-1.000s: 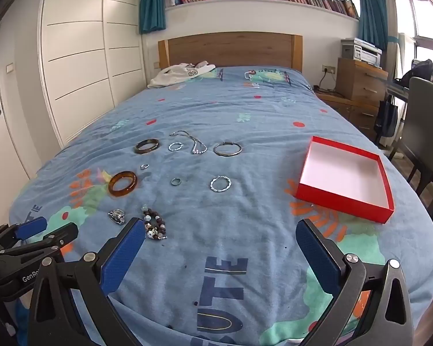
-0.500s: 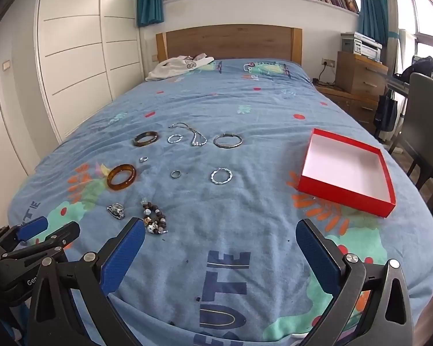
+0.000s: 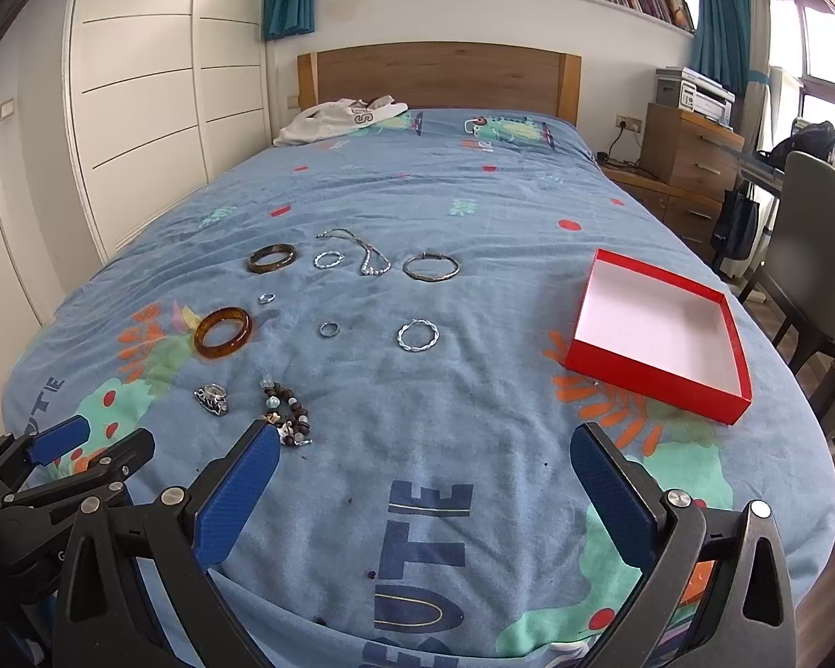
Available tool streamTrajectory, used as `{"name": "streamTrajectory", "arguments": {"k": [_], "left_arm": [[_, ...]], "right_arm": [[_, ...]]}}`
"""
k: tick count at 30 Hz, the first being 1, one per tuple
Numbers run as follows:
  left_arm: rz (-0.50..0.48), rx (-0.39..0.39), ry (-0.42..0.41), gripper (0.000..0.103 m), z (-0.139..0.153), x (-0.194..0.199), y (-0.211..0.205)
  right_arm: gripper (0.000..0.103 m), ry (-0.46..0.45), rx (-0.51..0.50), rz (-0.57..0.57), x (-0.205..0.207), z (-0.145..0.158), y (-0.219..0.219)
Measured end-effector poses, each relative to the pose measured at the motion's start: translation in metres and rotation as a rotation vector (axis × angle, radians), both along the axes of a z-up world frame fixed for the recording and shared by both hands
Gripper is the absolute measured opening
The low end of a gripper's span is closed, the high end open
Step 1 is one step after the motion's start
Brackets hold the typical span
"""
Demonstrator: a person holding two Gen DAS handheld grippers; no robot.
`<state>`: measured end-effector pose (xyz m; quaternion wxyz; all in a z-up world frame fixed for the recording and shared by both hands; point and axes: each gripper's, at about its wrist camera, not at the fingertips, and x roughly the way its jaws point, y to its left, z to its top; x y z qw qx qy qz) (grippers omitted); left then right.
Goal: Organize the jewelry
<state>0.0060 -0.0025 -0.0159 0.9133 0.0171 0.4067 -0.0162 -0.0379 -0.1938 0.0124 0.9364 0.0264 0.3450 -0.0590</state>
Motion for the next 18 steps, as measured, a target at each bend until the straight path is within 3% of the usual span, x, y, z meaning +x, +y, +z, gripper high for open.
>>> {"name": "streamTrajectory", "arguments": {"k": [18], "left_arm": [[-0.010,-0.010,0.044,0.063,-0.0059,0.0071,0.0025]], "right_arm": [[0.102,0.045,0.030,0.011,0.0074,-0.0054,0.0006]]}}
